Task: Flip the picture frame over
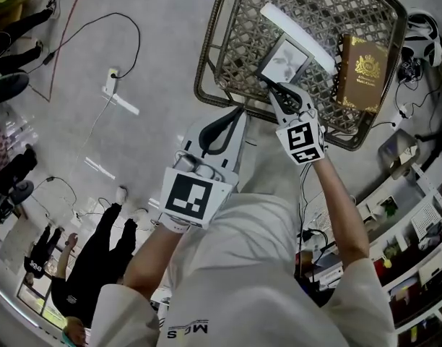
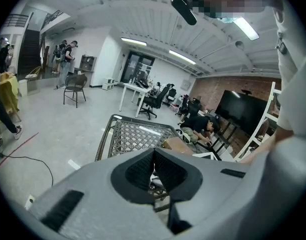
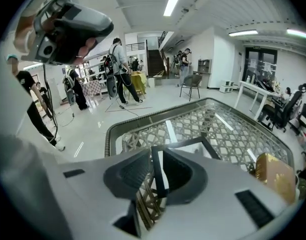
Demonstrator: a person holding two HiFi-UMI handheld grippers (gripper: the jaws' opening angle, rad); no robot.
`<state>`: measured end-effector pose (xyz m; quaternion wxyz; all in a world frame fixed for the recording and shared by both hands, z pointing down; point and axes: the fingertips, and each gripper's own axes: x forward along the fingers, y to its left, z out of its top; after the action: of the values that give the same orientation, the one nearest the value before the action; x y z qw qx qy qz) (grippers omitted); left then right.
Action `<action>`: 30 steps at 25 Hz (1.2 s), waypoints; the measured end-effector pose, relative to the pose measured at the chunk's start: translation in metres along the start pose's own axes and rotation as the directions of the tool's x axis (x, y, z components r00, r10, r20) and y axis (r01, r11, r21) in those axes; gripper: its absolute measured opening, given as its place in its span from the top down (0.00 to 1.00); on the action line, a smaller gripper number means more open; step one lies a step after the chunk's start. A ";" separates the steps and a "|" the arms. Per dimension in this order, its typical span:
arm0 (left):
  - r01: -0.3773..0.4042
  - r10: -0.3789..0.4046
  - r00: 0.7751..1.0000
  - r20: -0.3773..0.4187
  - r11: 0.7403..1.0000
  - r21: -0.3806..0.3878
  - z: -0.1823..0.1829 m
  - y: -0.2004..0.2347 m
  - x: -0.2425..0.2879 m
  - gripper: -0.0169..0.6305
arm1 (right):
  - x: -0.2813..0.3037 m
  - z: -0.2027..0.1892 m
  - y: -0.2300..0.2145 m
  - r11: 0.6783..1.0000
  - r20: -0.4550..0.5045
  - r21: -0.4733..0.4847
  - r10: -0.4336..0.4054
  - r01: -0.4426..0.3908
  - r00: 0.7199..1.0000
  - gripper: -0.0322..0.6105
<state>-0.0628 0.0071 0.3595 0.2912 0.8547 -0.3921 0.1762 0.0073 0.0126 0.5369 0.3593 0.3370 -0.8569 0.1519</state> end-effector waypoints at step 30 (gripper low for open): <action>-0.038 0.037 0.999 -0.028 0.998 -0.045 -0.027 0.014 0.001 0.94 | 0.045 -0.047 0.002 0.993 -0.166 -0.104 0.038 -0.055 0.985 0.83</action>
<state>-0.0744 0.0165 0.3858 0.3123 0.8379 -0.4080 0.1840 0.0070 0.0170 0.6016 0.4424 0.2833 -0.8392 0.1406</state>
